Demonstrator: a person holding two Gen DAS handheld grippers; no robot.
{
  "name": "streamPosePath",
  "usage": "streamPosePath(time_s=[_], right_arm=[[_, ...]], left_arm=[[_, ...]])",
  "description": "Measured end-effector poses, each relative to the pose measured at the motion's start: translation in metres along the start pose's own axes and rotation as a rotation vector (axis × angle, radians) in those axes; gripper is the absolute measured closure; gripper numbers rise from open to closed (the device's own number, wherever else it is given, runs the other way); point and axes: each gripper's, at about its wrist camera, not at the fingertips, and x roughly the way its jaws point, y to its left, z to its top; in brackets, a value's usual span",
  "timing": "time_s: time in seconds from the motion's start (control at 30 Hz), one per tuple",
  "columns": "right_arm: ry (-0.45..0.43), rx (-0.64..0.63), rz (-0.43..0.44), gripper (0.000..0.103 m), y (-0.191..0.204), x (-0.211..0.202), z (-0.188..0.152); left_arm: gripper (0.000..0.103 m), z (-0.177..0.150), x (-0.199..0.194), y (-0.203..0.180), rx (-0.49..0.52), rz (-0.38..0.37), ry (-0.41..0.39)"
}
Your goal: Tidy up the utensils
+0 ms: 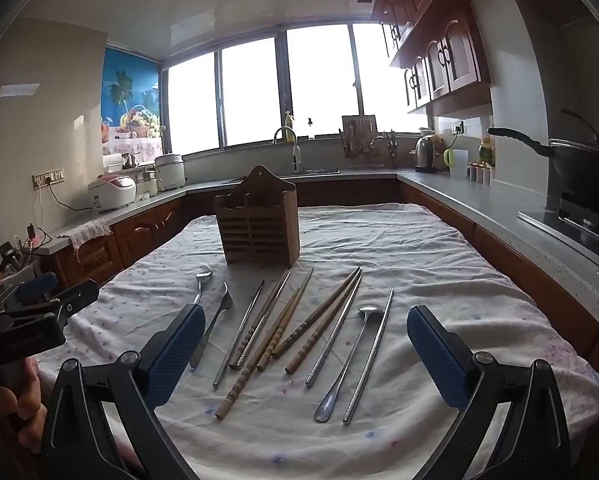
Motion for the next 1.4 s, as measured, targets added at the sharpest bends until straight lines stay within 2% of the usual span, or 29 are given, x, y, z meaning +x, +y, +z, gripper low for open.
streamPosePath(time_s=[1.4], right_arm=[[-0.038, 0.002, 0.032, 0.001, 0.0057, -0.0027, 0.0045]], left_arm=[[0.001, 0.0003, 0.0022, 0.002, 0.0, -0.003, -0.013]])
